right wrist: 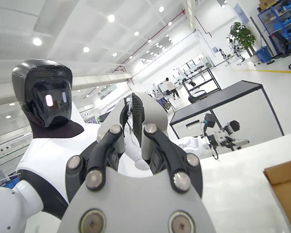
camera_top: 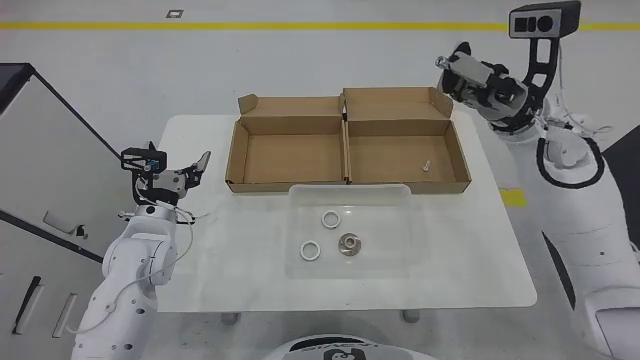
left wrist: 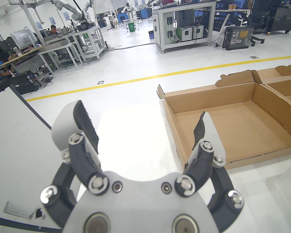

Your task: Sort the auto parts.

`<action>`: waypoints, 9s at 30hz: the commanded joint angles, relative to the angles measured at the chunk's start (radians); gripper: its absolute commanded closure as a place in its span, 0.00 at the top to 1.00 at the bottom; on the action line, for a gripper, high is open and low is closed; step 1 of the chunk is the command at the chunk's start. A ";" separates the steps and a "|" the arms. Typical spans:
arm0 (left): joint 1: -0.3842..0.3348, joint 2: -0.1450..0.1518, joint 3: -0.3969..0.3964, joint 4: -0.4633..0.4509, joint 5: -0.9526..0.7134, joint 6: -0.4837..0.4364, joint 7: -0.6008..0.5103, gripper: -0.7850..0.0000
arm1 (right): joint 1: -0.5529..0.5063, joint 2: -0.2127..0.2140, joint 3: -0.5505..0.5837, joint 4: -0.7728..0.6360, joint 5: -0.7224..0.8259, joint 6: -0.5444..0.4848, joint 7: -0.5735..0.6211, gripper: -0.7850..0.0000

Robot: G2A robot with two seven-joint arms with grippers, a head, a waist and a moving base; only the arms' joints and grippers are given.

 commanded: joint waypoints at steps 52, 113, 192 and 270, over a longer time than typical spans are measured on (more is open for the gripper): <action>0.000 0.000 0.000 0.000 0.000 0.000 0.000 1.00 | 0.748 -0.148 -0.854 0.780 -1.009 0.052 0.259 0.00; 0.000 0.000 0.000 0.000 0.000 0.000 0.000 1.00 | 0.627 -0.494 -1.043 1.381 -1.388 0.079 -0.033 0.00; 0.000 0.000 0.000 0.000 0.000 0.000 0.000 1.00 | 0.328 -0.088 -0.459 0.633 -0.957 -0.239 -0.328 1.00; -0.484 0.030 0.312 -0.266 -0.105 -0.732 -1.045 1.00 | -0.583 0.146 0.385 0.061 -0.202 -0.134 0.073 1.00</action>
